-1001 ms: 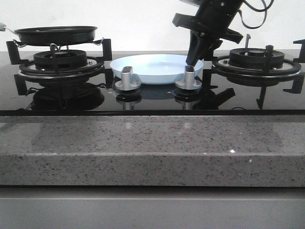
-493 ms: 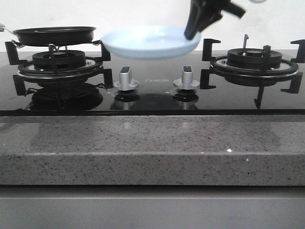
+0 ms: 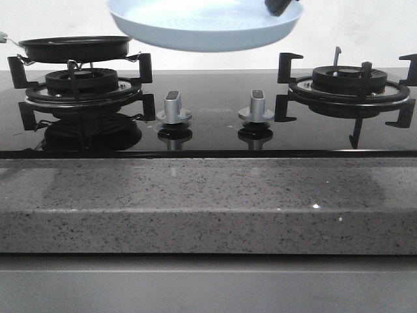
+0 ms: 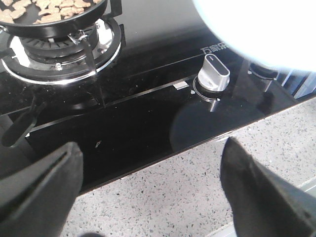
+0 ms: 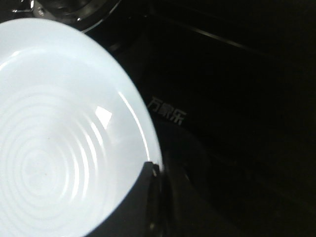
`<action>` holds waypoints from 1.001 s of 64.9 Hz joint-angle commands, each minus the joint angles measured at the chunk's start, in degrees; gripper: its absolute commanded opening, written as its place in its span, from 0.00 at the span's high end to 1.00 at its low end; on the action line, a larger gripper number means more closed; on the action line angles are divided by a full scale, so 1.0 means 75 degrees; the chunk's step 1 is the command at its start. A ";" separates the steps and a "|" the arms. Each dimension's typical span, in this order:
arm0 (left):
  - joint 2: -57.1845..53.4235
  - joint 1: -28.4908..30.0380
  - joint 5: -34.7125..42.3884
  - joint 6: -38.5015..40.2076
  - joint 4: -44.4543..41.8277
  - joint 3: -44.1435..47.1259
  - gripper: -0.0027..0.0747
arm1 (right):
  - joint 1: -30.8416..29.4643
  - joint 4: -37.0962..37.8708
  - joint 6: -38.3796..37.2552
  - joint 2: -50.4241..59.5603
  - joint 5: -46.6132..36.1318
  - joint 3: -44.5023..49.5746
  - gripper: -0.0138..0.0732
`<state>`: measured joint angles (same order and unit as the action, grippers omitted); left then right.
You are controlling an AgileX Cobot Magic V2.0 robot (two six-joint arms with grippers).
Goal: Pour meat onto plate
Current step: 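Grasp the plate rim with the right gripper and lift it up, then hold the plate raised while the left gripper grasps the pan handle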
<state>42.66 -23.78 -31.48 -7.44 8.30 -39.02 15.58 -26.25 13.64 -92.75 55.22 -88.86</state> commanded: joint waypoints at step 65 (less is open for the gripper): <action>0.0499 -0.0002 0.0332 0.0342 0.0118 -0.0314 0.24 | 0.0066 -0.0325 0.0106 -0.0005 -0.1634 0.1328 0.92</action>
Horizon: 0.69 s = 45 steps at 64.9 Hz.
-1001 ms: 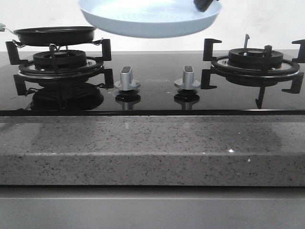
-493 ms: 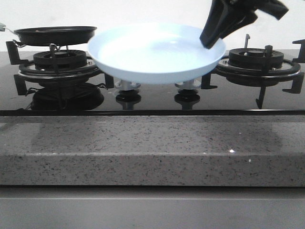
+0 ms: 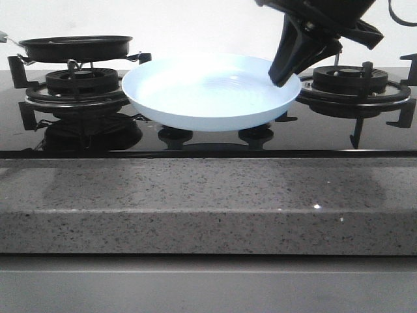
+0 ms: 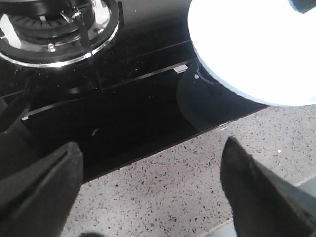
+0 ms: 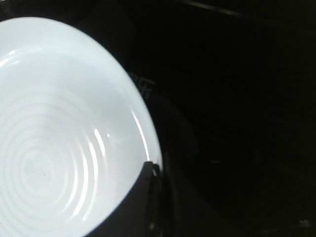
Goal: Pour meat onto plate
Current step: 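Hold the plate raised while the left gripper grasps the pan handle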
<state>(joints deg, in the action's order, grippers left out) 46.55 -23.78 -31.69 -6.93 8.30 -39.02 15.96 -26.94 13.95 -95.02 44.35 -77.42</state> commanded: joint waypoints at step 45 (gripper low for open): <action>0.2414 0.4576 -0.1400 -0.1354 0.2895 -0.3178 0.24 | 0.0016 -0.0233 0.0064 0.0298 -0.0186 -0.0198 0.92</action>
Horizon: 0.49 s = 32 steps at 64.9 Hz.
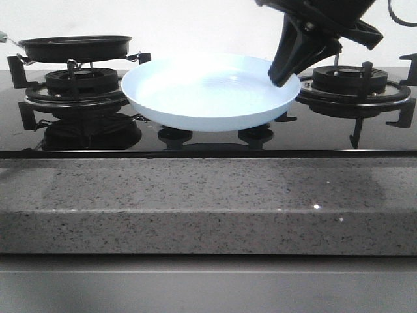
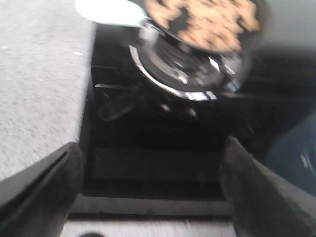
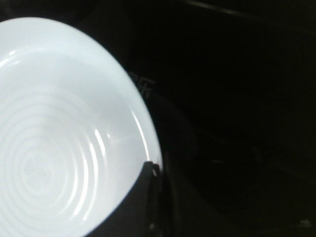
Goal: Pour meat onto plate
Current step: 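Hold the plate raised while the left gripper grasps the pan handle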
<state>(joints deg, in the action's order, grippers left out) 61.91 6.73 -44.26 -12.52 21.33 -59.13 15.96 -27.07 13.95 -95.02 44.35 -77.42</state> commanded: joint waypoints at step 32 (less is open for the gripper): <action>0.3537 0.1399 -0.0051 -0.1534 0.3985 -0.2320 0.24 | 0.0016 -0.0216 0.0064 0.0298 -0.0186 -0.0198 0.92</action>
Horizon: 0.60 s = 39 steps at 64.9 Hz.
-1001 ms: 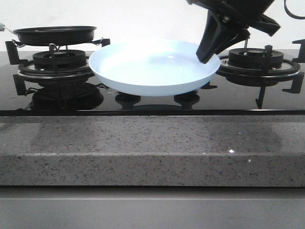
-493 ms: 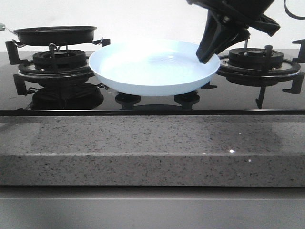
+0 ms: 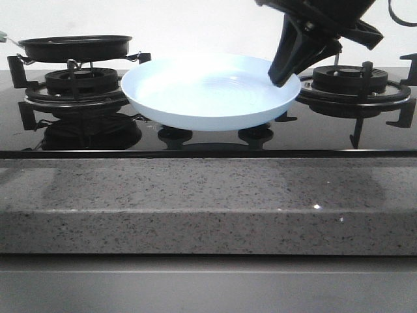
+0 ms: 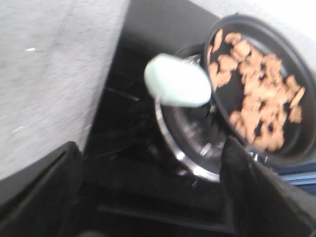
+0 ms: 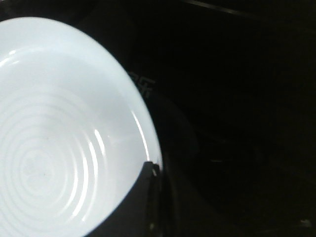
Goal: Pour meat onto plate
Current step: 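Hold the plate raised while the left gripper grasps the pan handle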
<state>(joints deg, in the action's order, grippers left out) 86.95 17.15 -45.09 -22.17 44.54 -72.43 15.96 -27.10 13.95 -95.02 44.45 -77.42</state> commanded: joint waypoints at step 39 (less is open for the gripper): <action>0.2191 0.0009 -0.0972 -0.0634 0.2999 -0.2088 0.24 | 0.0016 -0.0213 0.0064 0.0298 -0.0199 -0.0198 0.92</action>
<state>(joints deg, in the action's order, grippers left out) 105.22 17.15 -50.63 -26.76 62.91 -85.65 15.96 -27.19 13.95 -95.02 44.55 -77.42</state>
